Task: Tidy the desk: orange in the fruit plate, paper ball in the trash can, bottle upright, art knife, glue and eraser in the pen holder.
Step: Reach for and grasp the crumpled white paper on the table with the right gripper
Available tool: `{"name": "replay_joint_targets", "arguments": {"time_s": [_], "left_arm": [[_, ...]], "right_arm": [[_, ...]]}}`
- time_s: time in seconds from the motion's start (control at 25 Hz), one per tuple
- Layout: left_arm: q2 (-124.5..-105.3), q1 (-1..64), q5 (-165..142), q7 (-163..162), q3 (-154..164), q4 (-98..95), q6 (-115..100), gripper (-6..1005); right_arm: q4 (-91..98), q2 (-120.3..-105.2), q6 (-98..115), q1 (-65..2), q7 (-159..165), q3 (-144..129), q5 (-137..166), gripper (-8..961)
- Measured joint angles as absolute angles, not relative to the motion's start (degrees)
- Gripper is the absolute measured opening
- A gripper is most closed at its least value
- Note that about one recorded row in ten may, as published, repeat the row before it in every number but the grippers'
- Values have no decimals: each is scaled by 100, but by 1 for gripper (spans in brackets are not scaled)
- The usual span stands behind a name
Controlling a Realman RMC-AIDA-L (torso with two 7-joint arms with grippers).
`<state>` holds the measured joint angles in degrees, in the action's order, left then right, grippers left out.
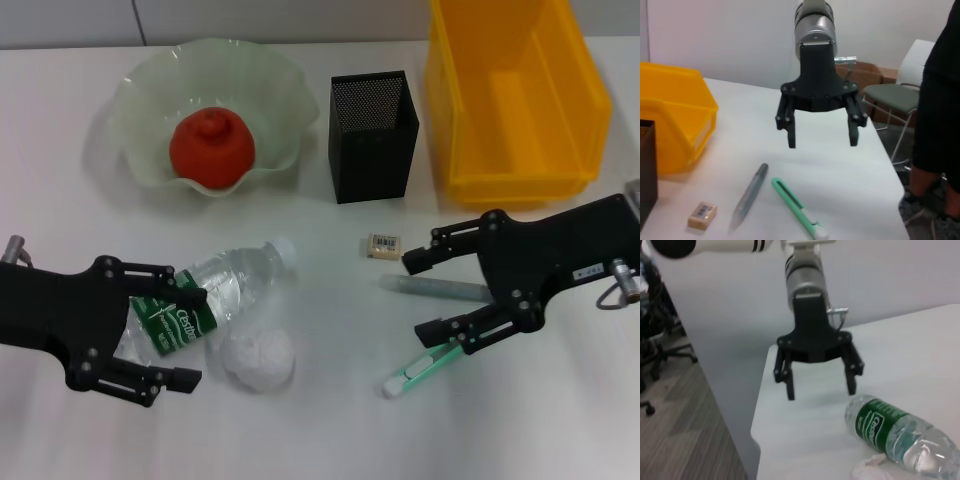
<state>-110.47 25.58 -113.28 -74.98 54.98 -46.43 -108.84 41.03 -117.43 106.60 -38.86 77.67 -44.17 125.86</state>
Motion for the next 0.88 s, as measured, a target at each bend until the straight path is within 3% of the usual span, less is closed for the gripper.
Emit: {"name": "replay_joint_targets", "arguments": {"time_s": [0.36,0.88], "left_arm": [[-11068,2568,-11665,-7465,5270,-4694,-10701,828],[-11083,2575,-11710,-7356,5229,-4658,-10690,828]], "right_arm": [[4054,-11912,10097,-4119,7728,-5291,12541,803],[3351,-11956,9072,-4294,7239,-6524,11597,803]]}}
